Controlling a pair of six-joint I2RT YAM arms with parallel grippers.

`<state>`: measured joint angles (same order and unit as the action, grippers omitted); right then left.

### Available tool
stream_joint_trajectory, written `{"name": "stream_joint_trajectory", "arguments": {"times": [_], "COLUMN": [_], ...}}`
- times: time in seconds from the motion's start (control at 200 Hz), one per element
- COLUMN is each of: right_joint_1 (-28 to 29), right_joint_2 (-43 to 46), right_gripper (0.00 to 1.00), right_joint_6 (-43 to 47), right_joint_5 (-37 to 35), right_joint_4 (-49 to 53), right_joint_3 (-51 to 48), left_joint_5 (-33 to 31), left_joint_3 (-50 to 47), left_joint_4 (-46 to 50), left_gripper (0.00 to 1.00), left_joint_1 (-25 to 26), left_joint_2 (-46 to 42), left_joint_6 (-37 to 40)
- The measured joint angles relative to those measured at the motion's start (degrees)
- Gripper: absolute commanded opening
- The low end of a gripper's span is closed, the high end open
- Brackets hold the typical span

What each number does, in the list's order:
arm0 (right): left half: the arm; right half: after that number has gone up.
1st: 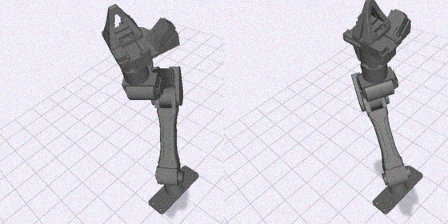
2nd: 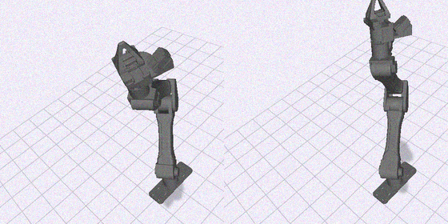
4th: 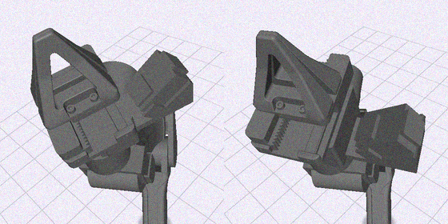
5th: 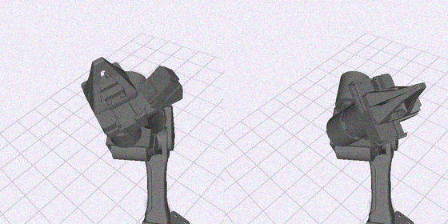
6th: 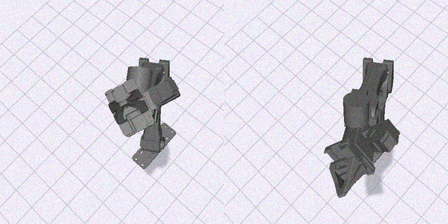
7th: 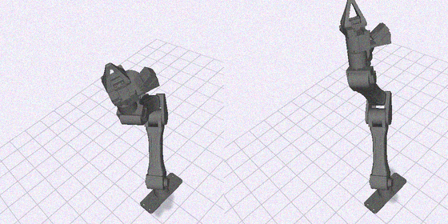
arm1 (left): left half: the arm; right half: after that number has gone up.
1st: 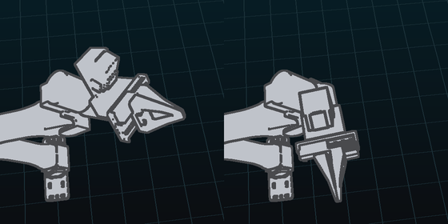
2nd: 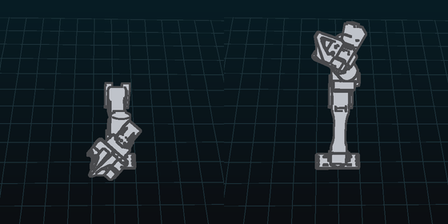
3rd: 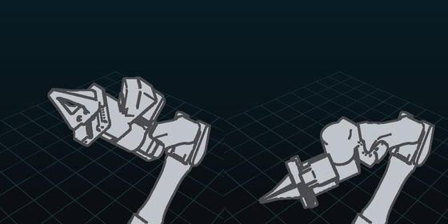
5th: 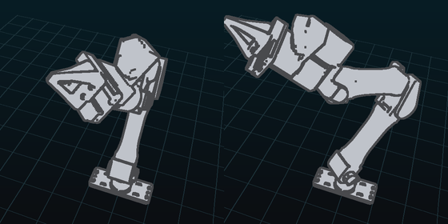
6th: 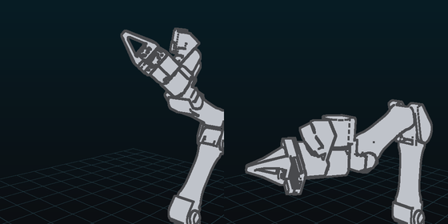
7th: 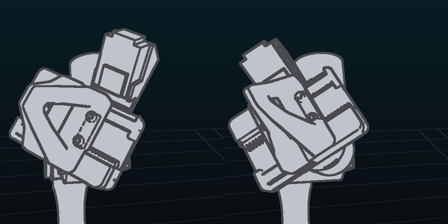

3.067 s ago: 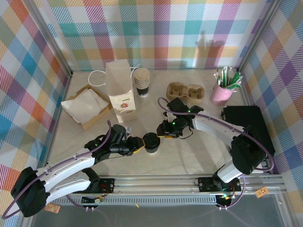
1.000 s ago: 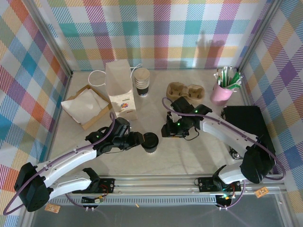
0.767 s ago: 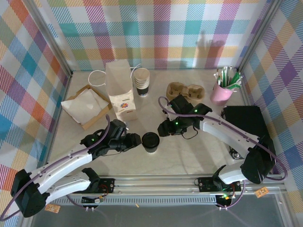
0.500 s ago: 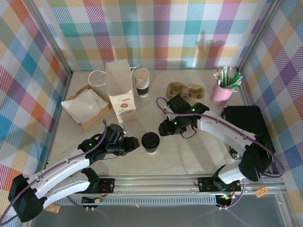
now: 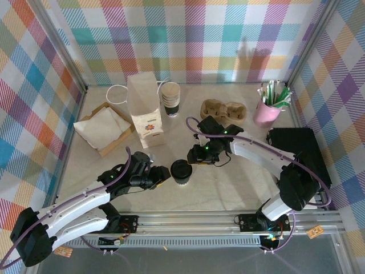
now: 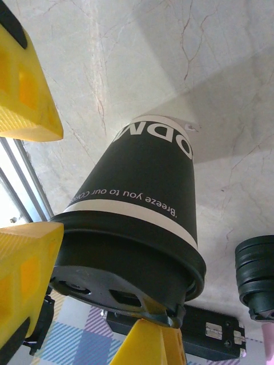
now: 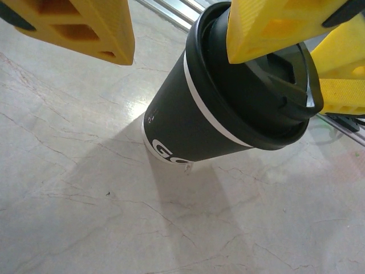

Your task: Pack the takeout coffee

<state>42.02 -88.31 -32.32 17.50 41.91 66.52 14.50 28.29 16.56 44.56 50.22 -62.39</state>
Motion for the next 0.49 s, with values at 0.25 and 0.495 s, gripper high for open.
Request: {"name": "stream_joint_trajectory", "arguments": {"times": [0.25, 0.495], "right_joint_1": [-0.11, -0.59], "right_joint_2": [-1.14, -1.14], "right_gripper": [0.46, 0.46], "right_joint_6": [-1.95, -3.32], "right_joint_5": [1.44, 2.12], "right_joint_4": [-1.38, -2.80], "right_joint_3": [-1.29, -1.97], "left_joint_5": [0.04, 0.87], "left_joint_3": [-0.02, -1.05], "left_joint_4": [-2.78, -3.87], "left_gripper": [0.41, 0.39], "left_joint_1": [0.04, 0.07], "left_joint_2": [0.85, 1.46], "left_joint_6": [-1.05, -1.07]}}
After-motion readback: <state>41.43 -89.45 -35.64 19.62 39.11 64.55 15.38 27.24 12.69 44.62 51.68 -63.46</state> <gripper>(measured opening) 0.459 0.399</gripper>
